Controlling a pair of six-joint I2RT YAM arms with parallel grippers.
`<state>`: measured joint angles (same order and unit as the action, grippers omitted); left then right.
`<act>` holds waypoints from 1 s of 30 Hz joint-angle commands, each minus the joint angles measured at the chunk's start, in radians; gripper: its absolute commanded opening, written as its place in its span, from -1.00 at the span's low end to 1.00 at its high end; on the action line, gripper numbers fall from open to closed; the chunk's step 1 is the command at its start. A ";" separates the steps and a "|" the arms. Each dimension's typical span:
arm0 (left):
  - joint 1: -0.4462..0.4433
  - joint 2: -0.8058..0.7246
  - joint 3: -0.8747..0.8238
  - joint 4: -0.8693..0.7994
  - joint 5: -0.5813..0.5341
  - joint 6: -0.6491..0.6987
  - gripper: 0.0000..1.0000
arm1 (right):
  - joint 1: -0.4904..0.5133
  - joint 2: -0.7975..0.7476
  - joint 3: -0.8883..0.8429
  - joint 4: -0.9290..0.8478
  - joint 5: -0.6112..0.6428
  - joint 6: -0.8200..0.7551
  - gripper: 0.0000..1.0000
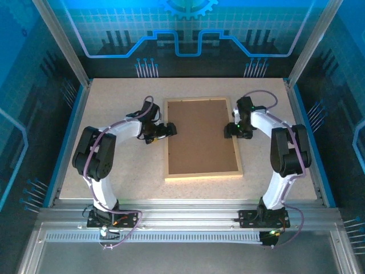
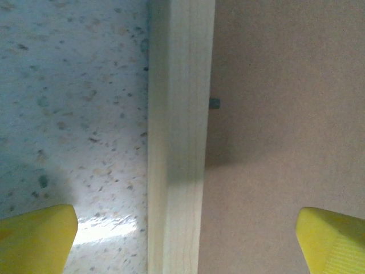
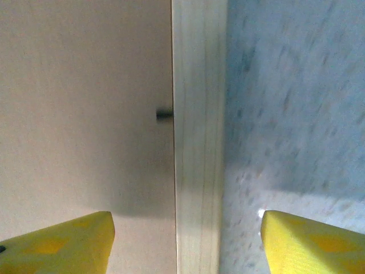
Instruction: Put the photo into the frame
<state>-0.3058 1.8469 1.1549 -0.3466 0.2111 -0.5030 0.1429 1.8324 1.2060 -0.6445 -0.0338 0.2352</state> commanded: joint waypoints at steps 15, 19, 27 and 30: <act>-0.055 0.322 0.408 0.084 0.179 -0.036 0.98 | 0.181 -0.243 -0.250 0.084 -0.196 0.225 0.26; -0.061 0.417 0.589 0.027 0.200 -0.015 0.98 | 0.286 -0.286 -0.288 0.127 -0.228 0.325 0.25; -0.017 0.510 0.897 -0.158 0.088 0.089 0.98 | 0.402 -0.297 -0.269 0.124 -0.171 0.374 0.29; 0.052 0.480 0.929 -0.186 0.071 0.093 0.98 | 0.326 -0.343 -0.264 0.080 -0.114 0.320 0.44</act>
<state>-0.3111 2.3692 2.0346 -0.4850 0.2642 -0.4526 0.5282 1.5494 0.9058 -0.5884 -0.1806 0.5774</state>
